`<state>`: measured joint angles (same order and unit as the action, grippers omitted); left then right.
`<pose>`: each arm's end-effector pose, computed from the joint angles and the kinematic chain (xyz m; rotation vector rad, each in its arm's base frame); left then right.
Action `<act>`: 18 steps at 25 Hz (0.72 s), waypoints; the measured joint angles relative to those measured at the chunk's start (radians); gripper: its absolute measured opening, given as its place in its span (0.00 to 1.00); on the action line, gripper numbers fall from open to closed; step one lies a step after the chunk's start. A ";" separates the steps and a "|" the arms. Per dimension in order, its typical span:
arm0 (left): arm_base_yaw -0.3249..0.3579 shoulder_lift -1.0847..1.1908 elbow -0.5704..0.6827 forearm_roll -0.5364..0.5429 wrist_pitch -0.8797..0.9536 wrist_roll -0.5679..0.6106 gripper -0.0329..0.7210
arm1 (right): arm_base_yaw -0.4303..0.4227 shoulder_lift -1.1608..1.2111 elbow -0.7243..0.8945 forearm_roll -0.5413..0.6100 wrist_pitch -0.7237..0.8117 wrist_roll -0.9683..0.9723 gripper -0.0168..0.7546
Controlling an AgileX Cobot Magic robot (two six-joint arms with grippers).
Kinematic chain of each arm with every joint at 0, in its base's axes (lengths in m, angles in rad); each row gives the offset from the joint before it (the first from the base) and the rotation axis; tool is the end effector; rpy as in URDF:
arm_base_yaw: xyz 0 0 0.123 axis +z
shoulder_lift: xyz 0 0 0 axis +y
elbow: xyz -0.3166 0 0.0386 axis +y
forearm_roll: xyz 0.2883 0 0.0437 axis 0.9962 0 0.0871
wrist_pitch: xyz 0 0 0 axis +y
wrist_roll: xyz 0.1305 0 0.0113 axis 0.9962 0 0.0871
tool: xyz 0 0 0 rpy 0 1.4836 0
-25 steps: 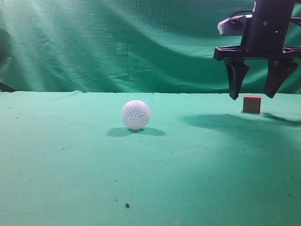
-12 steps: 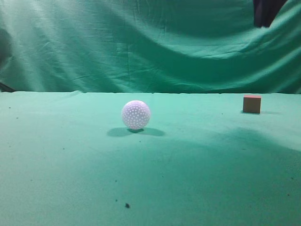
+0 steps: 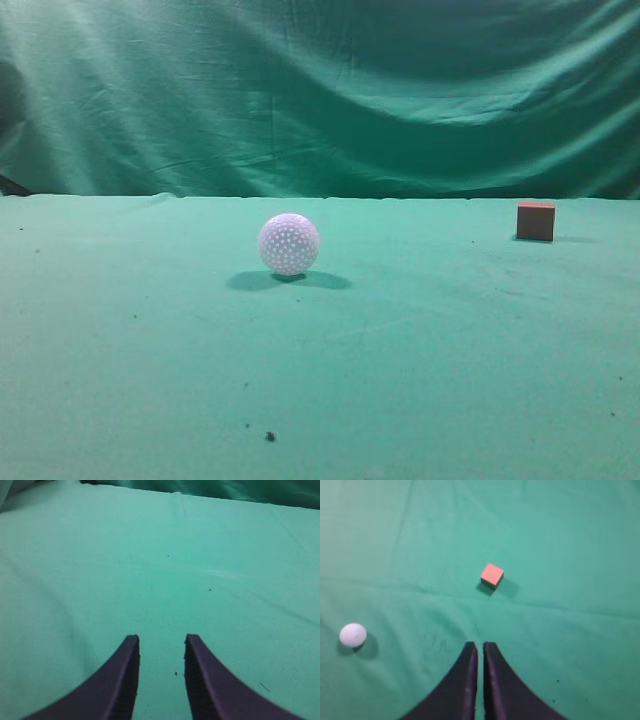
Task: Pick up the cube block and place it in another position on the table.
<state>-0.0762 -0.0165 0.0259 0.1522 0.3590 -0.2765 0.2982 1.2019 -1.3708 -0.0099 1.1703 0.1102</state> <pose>0.0975 -0.0004 0.1614 -0.0905 1.8467 -0.0973 0.2666 0.0807 0.4199 -0.2348 2.4809 0.1594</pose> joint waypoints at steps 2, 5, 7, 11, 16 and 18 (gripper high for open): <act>0.000 0.000 0.000 0.000 0.000 0.000 0.39 | 0.000 -0.113 0.108 0.004 -0.017 0.002 0.02; 0.000 0.000 0.000 0.000 0.000 0.000 0.39 | 0.000 -0.273 0.251 0.015 -0.056 0.002 0.02; 0.000 0.000 0.000 0.000 0.000 0.000 0.39 | 0.000 -0.372 0.329 0.021 -0.081 0.002 0.02; 0.000 0.000 0.000 0.000 0.000 0.000 0.39 | 0.000 -0.547 0.441 0.025 -0.084 0.002 0.02; 0.000 0.000 0.000 0.000 0.000 0.000 0.39 | 0.000 -0.654 0.479 0.033 0.018 0.002 0.02; 0.000 0.000 0.000 0.000 0.000 0.000 0.39 | 0.000 -0.672 0.481 0.012 0.059 0.002 0.02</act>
<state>-0.0762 -0.0165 0.0259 0.1522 0.3590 -0.2765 0.2982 0.5301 -0.8894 0.0018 1.2290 0.1120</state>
